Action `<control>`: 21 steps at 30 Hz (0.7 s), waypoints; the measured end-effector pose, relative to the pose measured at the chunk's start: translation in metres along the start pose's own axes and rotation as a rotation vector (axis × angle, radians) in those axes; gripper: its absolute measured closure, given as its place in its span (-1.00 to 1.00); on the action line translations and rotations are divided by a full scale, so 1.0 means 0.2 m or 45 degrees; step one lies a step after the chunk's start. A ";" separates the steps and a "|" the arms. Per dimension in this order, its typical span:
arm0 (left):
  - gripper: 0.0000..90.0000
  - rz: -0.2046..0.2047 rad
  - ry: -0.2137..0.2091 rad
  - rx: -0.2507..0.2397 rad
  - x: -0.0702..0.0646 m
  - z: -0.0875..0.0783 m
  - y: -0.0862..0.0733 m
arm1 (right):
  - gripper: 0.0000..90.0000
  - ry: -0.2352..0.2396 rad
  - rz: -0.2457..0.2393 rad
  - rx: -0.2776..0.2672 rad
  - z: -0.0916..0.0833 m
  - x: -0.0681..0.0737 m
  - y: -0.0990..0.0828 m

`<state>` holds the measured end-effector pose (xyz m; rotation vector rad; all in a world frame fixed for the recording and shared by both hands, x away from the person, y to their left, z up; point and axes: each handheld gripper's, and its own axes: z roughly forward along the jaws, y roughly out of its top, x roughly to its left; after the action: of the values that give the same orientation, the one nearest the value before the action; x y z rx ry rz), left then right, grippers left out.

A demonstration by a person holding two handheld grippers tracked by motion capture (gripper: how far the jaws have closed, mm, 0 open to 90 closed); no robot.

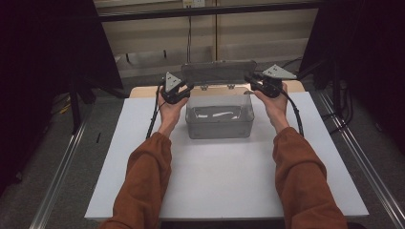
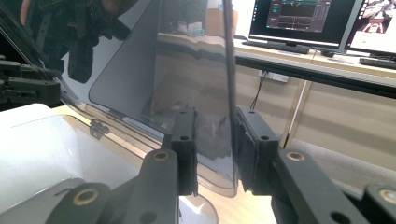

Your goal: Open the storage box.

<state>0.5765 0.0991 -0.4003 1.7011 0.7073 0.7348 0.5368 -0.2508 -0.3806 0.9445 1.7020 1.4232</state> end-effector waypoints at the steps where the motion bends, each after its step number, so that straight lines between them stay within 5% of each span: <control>1: 0.47 0.011 0.005 0.010 0.01 0.00 0.00 | 0.55 0.002 0.008 -0.005 0.00 0.00 0.00; 21: 0.57 -0.088 -0.030 0.045 0.05 0.05 0.00 | 0.49 0.010 0.068 0.061 0.10 -0.04 -0.07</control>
<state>0.5915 0.1005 -0.4016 1.7060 0.7631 0.6566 0.5574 -0.2494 -0.3960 1.0184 1.7355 1.4277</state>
